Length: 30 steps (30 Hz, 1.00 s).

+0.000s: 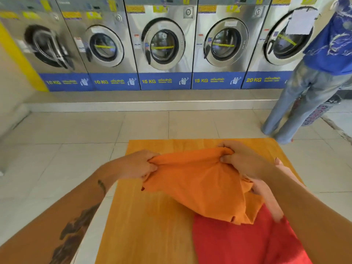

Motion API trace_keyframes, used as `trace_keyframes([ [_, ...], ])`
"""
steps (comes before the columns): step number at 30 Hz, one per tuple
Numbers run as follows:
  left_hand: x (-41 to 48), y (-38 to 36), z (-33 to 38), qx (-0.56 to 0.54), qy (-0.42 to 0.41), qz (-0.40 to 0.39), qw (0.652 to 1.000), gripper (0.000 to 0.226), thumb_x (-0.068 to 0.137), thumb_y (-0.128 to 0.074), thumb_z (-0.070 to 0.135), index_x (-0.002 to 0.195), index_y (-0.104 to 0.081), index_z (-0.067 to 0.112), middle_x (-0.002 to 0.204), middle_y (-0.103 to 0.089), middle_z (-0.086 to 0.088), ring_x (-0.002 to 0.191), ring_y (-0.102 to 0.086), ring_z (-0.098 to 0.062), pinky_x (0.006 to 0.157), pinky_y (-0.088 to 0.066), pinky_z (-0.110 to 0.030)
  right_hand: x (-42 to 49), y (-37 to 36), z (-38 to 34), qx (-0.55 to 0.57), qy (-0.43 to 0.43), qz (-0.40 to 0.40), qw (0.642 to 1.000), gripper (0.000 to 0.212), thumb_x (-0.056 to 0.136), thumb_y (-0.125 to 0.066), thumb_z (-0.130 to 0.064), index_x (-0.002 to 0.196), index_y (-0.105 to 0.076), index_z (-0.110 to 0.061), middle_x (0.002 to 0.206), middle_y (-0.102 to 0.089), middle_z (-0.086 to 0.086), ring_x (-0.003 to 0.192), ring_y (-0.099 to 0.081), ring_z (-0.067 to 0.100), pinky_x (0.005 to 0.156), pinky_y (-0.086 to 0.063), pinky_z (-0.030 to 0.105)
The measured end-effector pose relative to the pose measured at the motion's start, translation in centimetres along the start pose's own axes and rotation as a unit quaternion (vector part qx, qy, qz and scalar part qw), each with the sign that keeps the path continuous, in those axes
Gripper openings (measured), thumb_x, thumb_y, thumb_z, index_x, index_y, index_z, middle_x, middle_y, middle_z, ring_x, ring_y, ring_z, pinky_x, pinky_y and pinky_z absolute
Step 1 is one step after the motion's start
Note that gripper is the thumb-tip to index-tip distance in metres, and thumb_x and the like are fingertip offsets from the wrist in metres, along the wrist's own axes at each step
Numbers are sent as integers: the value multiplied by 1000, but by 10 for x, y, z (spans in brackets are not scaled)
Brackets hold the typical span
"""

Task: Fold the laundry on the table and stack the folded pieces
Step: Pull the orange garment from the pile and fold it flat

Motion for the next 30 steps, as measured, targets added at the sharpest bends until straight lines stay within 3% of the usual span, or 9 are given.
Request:
trace_keyframes([
  [2, -17, 25, -13, -42, 14, 25, 999, 20, 96, -55, 16, 97, -70, 29, 93, -72, -5, 85, -67, -24, 71, -56, -36, 21, -7, -18, 18, 43, -5, 999, 25, 86, -58, 6, 96, -69, -13, 92, -71, 7, 87, -67, 21, 77, -55, 40],
  [5, -29, 63, -27, -88, 26, 73, 993, 20, 96, -57, 14, 103, -70, 28, 94, -72, 2, 89, -68, -16, 71, -54, -26, 50, -16, -51, 42, 92, -9, 995, 34, 83, -58, 9, 84, -69, -23, 69, -67, -14, 64, -62, 2, 53, -47, 17],
  [7, -26, 86, -31, -89, 29, 125, 988, 20, 96, -58, 13, 110, -69, 23, 100, -71, 0, 92, -67, -16, 72, -53, -26, 70, -18, -72, 63, 107, 19, 992, 38, 82, -57, 12, 81, -67, -24, 60, -63, -18, 55, -56, -3, 46, -42, 12],
  [14, -19, 126, -24, -57, -6, 199, 978, 15, 95, -56, 5, 103, -68, 6, 106, -70, -23, 94, -69, -29, 84, -57, -40, 89, -14, -110, 88, 143, 86, 982, 38, 81, -54, 13, 85, -65, -24, 70, -61, -5, 60, -55, 7, 55, -43, 26],
  [19, -25, 71, -50, -94, 37, 16, 995, 19, 96, -59, 10, 104, -67, 25, 102, -76, 4, 92, -73, -15, 83, -58, -33, 63, -36, -63, 50, 80, -29, 995, 34, 85, -55, 13, 88, -66, -19, 82, -65, 1, 78, -61, 18, 68, -48, 35],
  [23, -32, 20, -79, -207, 127, -136, 960, 31, 95, -61, 11, 126, -59, 16, 114, -74, -8, 101, -72, -28, 92, -56, -46, 45, -62, -21, 76, -48, -132, 987, 26, 92, -55, 8, 102, -67, -12, 93, -69, 5, 88, -66, 22, 79, -54, 42],
  [25, -38, 8, -88, -252, 137, -193, 938, 35, 95, -62, 12, 130, -57, 12, 117, -72, -12, 105, -70, -32, 92, -56, -47, 39, -69, -8, 102, -86, -173, 976, 28, 92, -56, 8, 100, -70, -15, 94, -72, 4, 88, -69, 19, 74, -57, 35],
  [27, -42, 1, -96, -268, 142, -224, 926, 38, 95, -63, 13, 132, -56, 10, 119, -71, -14, 107, -69, -34, 91, -55, -47, 35, -72, -1, 121, -104, -208, 965, 30, 92, -58, 6, 95, -72, -19, 94, -74, 2, 85, -72, 16, 64, -57, 28],
  [30, -37, -16, -104, -194, 181, -170, 949, 37, 98, -58, 15, 134, -55, 13, 117, -72, -11, 99, -72, -28, 90, -57, -46, 38, -85, 6, 43, -108, -190, 975, 28, 93, -59, 2, 95, -73, -22, 100, -75, 2, 88, -73, 17, 63, -58, 28],
])
Point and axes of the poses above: each hand's wrist, its own x-axis towards the middle knuckle, its own y-axis out of the back of the hand, z = x × y, the point moved 1 cm from there along x, towards the middle knuckle
